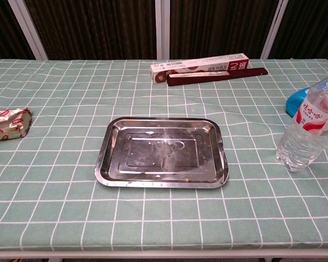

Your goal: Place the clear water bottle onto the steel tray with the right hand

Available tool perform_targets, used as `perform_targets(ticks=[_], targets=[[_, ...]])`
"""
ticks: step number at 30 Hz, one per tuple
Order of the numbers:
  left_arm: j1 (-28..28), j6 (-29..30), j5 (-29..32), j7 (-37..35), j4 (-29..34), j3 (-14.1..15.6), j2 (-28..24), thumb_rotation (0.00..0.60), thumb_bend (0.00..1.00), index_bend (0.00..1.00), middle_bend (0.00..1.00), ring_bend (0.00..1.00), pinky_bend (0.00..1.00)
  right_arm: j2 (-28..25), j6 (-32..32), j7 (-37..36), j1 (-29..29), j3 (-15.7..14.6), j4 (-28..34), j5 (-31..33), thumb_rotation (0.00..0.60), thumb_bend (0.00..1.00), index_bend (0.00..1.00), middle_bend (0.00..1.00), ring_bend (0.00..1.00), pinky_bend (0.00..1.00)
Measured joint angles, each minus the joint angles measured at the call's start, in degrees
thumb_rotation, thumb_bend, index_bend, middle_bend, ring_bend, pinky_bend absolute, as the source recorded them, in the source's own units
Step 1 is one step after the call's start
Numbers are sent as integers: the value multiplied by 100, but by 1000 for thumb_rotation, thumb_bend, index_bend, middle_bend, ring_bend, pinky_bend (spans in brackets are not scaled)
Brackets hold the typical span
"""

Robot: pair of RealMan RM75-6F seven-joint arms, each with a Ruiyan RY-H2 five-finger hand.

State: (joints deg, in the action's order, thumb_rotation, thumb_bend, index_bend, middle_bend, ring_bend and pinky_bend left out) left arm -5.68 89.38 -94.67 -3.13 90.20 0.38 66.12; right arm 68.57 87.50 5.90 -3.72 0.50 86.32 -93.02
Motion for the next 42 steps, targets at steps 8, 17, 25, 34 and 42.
perform_targets(ticks=[8,17,25,34,42], targets=[[-14,37,-13,44,0,-36,10,492,87,262,229,98,185,-113,100,-6,29,9,88,-31,600,29,0,62,0,0],[-60,-20,8,14,28,-61,-17,493,87,262,229,97,185,-231,85,-308,83,26,68,128,600,29,0,67,0,0],[-112,-58,-2,-73,-64,-73,109,494,87,262,229,98,185,-158,-195,-1105,30,59,10,351,600,1,0,102,0,0],[-121,-76,43,-88,-145,-82,119,492,87,262,229,98,186,80,-668,-4392,-131,114,-188,523,600,0,0,86,0,0],[-132,-69,40,-115,-196,-83,132,491,87,263,230,98,185,479,-1224,-7376,-519,152,-583,408,600,0,0,128,0,1]])
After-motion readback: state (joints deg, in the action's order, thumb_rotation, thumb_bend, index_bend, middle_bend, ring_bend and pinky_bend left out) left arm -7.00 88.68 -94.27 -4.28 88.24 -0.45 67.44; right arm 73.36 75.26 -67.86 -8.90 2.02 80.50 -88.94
